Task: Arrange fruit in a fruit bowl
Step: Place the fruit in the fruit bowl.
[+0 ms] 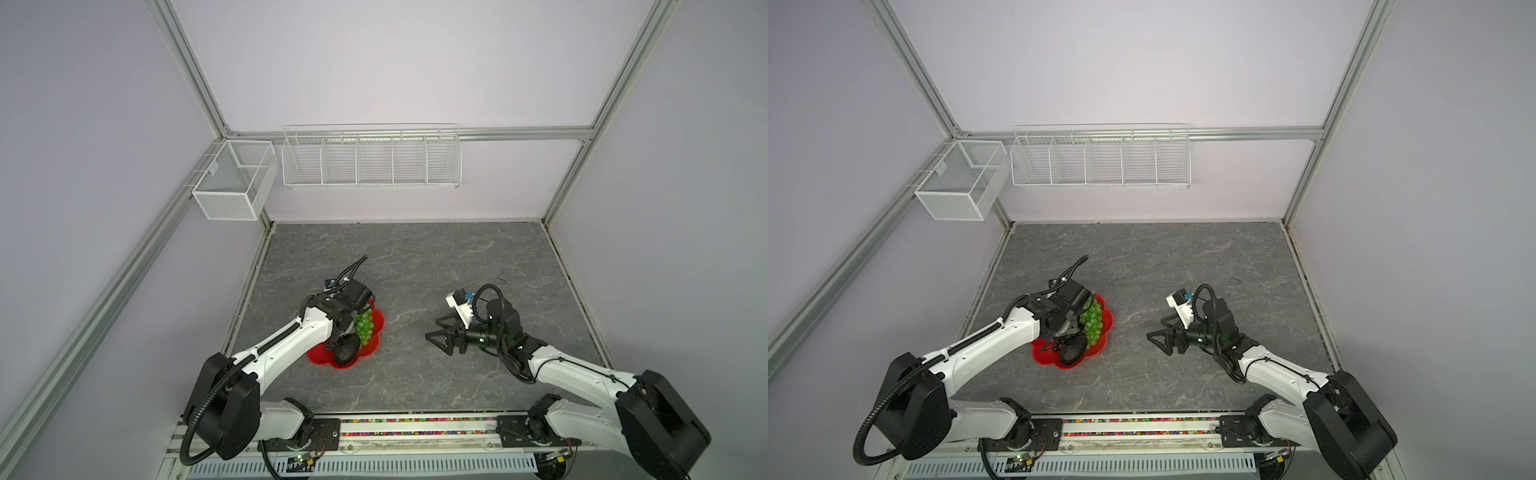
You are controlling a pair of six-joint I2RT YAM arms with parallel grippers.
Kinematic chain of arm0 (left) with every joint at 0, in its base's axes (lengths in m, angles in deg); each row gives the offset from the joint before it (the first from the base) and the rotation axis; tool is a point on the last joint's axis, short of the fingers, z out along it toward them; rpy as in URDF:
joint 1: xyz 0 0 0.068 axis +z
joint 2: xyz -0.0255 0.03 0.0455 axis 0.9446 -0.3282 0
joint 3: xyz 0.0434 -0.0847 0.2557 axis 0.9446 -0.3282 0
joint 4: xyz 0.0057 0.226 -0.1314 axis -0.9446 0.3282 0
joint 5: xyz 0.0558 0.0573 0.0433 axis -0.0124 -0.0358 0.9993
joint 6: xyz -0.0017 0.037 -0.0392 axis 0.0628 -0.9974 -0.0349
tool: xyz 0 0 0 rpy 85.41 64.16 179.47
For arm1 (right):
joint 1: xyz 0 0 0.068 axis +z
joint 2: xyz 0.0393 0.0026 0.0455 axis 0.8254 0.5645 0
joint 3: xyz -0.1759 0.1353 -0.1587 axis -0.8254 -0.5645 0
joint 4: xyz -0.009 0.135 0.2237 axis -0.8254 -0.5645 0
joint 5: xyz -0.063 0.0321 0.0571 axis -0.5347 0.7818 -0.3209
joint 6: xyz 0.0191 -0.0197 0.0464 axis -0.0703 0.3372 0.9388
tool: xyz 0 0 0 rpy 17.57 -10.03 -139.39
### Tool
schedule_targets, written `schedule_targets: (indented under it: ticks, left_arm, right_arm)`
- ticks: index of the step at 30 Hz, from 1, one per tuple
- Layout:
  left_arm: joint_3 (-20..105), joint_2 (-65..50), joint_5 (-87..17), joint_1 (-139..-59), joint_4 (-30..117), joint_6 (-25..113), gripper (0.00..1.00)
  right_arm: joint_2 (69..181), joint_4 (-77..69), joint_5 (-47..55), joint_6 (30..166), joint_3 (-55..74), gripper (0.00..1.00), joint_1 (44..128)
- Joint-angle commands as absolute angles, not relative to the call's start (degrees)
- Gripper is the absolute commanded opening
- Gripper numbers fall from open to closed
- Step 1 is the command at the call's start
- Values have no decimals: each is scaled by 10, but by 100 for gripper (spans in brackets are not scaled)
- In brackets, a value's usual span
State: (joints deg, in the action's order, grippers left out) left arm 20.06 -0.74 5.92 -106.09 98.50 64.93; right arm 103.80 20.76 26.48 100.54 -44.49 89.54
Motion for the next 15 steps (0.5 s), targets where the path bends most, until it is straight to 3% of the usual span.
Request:
schedule_targets:
  ticks: [1, 8, 15]
  left_arm:
    - [196, 30, 55, -1058, 983, 662, 66]
    - [209, 87, 51, -1063, 953, 629, 71]
    - [162, 207, 54, -1070, 822, 553, 73]
  right_arm:
    - [1028, 199, 260, 991, -433, 88, 899]
    - [997, 183, 224, 985, -442, 89, 898]
    - [889, 135, 76, 1016, -488, 89, 841]
